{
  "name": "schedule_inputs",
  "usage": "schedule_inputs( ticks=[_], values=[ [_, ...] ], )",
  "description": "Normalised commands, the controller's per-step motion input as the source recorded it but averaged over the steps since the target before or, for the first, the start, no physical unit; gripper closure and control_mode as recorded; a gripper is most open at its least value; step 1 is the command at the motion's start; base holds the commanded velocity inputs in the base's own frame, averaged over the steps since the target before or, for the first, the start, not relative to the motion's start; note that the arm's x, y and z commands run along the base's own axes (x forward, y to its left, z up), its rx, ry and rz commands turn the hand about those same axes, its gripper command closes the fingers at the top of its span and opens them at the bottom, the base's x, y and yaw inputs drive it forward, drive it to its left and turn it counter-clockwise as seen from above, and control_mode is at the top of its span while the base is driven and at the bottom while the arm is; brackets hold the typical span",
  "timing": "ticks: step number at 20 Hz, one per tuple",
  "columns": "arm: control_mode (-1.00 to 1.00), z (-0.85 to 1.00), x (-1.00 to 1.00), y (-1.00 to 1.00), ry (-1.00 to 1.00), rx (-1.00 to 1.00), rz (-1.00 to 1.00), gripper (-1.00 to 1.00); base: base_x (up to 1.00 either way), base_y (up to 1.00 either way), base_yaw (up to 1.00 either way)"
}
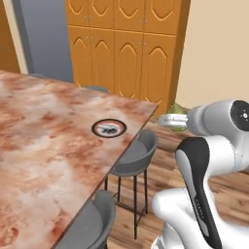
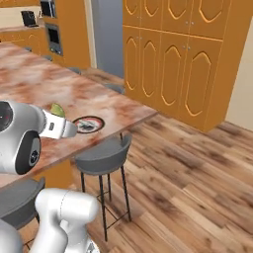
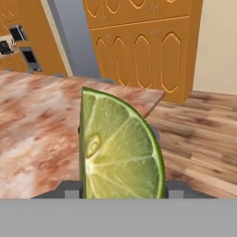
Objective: Take the lemon wedge from the fridge and place it on the plate with fish on the dining counter.
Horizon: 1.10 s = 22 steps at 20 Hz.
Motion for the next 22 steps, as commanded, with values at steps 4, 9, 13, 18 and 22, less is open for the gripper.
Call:
schedule_inputs(
  ticks=[4,9,13,18,22],
  values=[
    [1.0,0.0,0.0,0.0,0.0,0.0,0.0,1.0,1.0,0.45,0.33],
    [1.0,0.0,0.0,0.0,0.0,0.0,0.0,1.0,0.66,0.16,0.41],
    [1.0,0.0,0.0,0.0,0.0,0.0,0.0,1.0,0.63,-0.2,0.31],
    [1.0,0.0,0.0,0.0,0.0,0.0,0.0,1.0,0.33,-0.7,0.31],
    [1.0,0.0,0.0,0.0,0.0,0.0,0.0,1.0,0.78,-0.14,0.12]
  ],
)
